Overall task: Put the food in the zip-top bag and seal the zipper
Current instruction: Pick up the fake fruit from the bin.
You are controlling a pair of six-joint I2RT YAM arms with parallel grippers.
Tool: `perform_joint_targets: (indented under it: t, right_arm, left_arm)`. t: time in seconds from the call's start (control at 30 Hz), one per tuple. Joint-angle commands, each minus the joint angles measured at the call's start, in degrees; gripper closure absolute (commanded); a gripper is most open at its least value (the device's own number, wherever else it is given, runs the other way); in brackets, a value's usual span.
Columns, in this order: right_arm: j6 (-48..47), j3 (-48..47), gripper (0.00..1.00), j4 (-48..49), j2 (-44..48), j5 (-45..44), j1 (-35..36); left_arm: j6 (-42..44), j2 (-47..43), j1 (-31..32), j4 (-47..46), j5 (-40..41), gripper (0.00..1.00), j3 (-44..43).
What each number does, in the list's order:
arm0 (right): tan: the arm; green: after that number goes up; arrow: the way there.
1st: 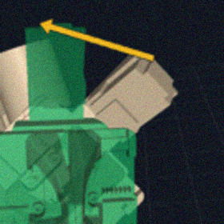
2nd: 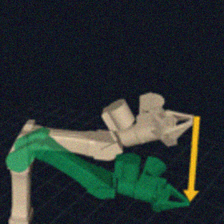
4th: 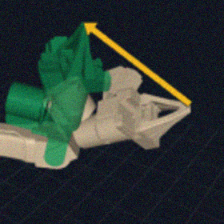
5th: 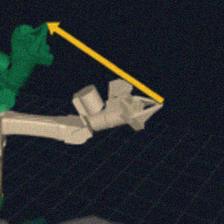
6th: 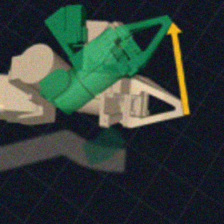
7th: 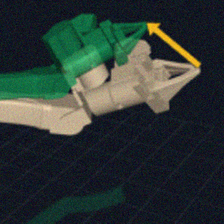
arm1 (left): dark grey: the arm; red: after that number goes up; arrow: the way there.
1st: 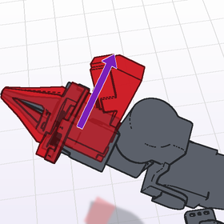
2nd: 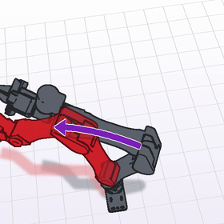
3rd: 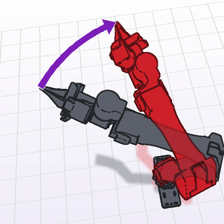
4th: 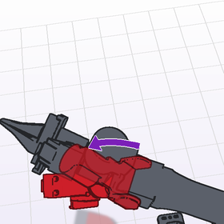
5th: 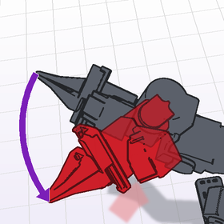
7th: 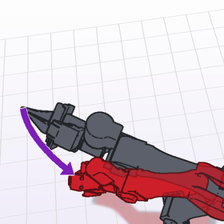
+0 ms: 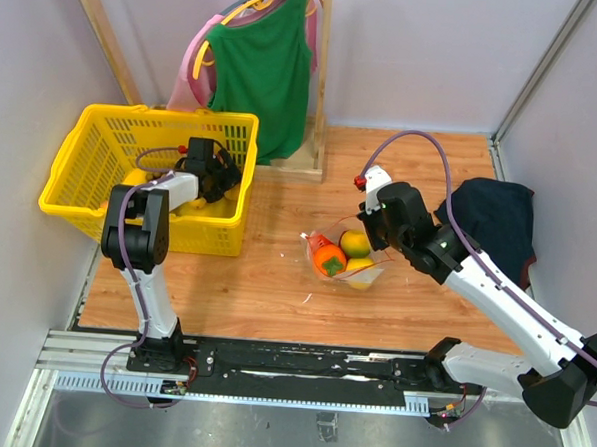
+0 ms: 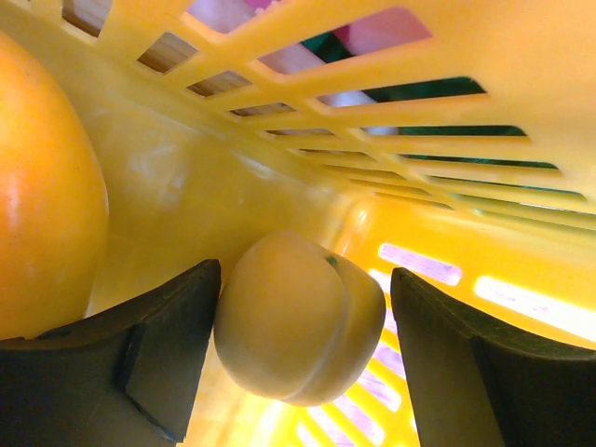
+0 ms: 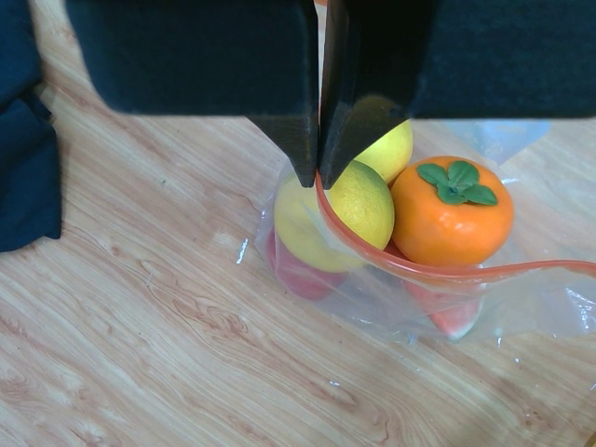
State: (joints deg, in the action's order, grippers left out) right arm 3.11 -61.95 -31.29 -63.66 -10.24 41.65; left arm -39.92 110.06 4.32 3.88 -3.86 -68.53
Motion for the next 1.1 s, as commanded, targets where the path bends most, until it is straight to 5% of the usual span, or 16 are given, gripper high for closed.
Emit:
perform_joint_targets:
  t: [0.0, 0.27, 0.53, 1.07]
  right_arm:
    - [0.0, 0.1, 0.99, 0.8, 0.2, 0.6, 0.5]
    - [0.0, -0.2, 0.99, 0.8, 0.4, 0.8, 0.5]
    - [0.1, 0.0, 0.99, 0.9, 1.2, 0.9, 0.5]
    - [1.2, 0.6, 0.99, 2.1, 2.7, 2.5, 0.5]
  left_arm:
    - [0.9, 1.4, 0.3, 1.0, -0.4, 0.21, 2.6]
    - [1.6, 0.1, 0.4, 1.1, -0.4, 0.49, 2.7]
    - [3.5, -7.0, 0.8, 3.8, 1.3, 0.56, 2.4]
    - [6.4, -26.2, 1.4, 12.9, 4.7, 0.56, 2.5]
